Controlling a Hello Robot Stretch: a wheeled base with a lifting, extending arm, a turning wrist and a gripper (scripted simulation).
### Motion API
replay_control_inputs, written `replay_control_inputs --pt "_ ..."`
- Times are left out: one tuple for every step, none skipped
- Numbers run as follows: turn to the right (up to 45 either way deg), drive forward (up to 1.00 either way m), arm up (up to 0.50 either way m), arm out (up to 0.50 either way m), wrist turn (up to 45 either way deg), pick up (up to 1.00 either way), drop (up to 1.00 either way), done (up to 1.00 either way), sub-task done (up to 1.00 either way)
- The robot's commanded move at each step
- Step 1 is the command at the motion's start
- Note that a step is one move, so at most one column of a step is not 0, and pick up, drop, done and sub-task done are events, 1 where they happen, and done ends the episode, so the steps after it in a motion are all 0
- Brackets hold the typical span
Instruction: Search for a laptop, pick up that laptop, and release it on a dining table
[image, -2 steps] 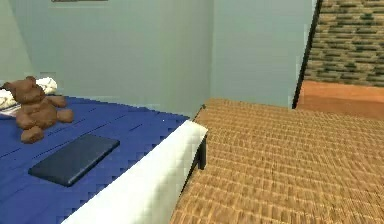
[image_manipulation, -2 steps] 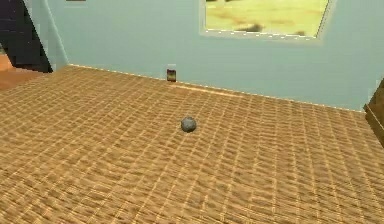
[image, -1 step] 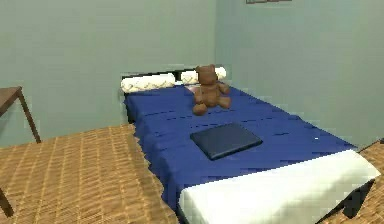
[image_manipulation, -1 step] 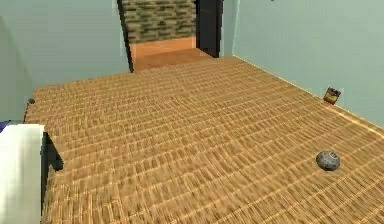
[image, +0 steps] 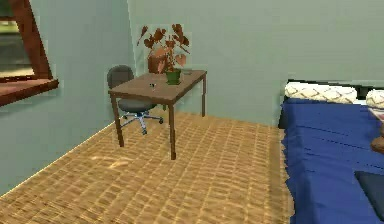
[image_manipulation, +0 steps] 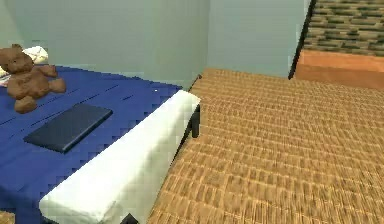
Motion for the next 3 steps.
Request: replay_control_inputs --pt "-30.0 0.0 0.0 0.0 0.0 0.0 0.0 0.0 0.0" --pt "45.0 0.0 0.0 0.0 0.0 0.0 0.0 0.0 0.0" --pt "0.0 0.7 0.0 0.0 0.0 0.0 0.0 0.0 0.0"
